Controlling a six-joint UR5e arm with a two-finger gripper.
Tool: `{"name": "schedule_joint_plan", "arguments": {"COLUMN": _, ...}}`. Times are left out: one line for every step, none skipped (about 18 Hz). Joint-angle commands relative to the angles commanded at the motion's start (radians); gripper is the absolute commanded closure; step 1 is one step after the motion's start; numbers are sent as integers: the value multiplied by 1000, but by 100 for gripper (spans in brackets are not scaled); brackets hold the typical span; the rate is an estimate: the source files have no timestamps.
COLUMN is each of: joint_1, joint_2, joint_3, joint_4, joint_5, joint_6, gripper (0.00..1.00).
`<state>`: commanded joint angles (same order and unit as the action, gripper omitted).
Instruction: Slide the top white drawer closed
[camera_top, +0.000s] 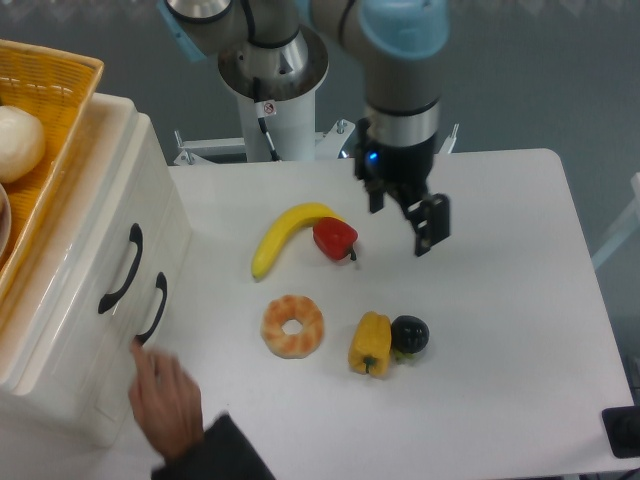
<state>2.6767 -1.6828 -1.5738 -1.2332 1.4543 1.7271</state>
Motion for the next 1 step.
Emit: {"name": "schedule_joint_plan", "arguments": {"joint_1": 6, "joint_2": 2, "joint_3": 0, "joint_4": -3, "joint_5": -3, "joint_6": 3, "gripper": 0}}
